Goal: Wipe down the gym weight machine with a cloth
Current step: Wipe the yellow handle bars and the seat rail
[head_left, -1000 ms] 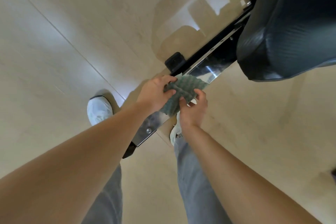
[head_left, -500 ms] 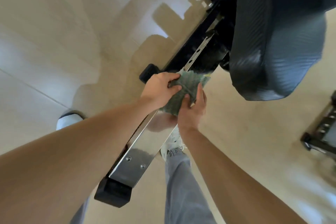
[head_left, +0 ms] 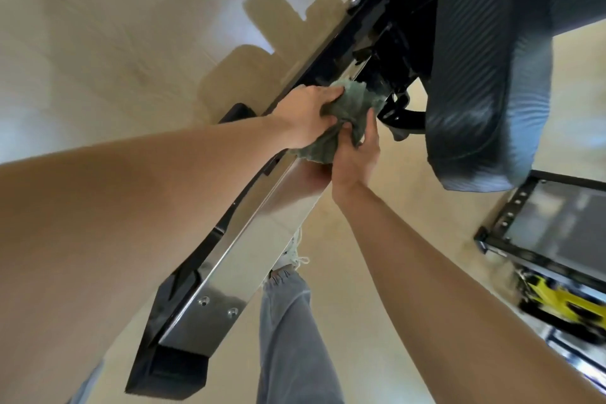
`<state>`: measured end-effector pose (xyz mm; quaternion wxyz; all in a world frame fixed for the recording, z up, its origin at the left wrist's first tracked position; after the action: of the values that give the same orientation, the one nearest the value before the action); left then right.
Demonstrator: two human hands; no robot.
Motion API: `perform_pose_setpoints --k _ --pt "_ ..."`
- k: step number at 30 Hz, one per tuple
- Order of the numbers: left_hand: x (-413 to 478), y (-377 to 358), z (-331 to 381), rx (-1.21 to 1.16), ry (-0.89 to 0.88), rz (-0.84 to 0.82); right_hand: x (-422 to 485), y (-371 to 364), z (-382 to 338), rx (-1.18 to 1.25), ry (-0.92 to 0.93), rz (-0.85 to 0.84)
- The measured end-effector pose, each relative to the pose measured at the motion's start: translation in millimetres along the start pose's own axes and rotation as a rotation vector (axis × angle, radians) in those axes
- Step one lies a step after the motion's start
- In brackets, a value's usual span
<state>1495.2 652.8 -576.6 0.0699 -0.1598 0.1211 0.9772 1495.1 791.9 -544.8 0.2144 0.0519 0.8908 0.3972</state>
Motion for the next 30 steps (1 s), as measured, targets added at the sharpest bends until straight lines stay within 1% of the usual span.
perform_pose_setpoints --k 5,8,11,15,23,27,30 --pt "-36.9 -3.2 -5.2 -0.045 0.071 0.041 -23.9 5.7 11.7 0.066 -0.073 -0.055" --pt "-65.4 -0.3 -8.0 -0.061 0.119 0.042 -53.4 9.0 21.6 0.089 -0.089 -0.13" --pt "-95.3 -1.2 -13.1 -0.086 0.174 0.032 -81.6 13.3 29.6 -0.008 -0.073 -0.184" --pt "-134.0 -7.4 -21.4 -0.104 0.248 0.029 -116.0 17.6 25.6 -0.248 0.074 -0.219" --pt "-229.1 -28.2 -44.7 -0.215 0.451 0.155 -168.3 11.1 28.6 -0.482 0.256 -0.354" --pt "-264.0 -34.3 -48.0 -0.143 0.489 0.184 -192.2 12.7 34.6 -0.617 0.356 -0.446" --pt "-283.3 -35.5 -51.6 -0.053 0.482 0.187 -215.1 10.3 40.2 -0.711 0.44 -0.571"
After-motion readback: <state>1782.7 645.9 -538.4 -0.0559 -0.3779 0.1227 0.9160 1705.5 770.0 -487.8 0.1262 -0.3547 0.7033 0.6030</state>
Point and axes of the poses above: each hand's wrist, its own x-axis towards the middle knuckle, its own y-axis out of the back of the hand, z = x × y, the point moved 6 cm from there along x, towards the middle knuckle, and after that the axes turned 5 degrees about -y, right-handed, at the moved point
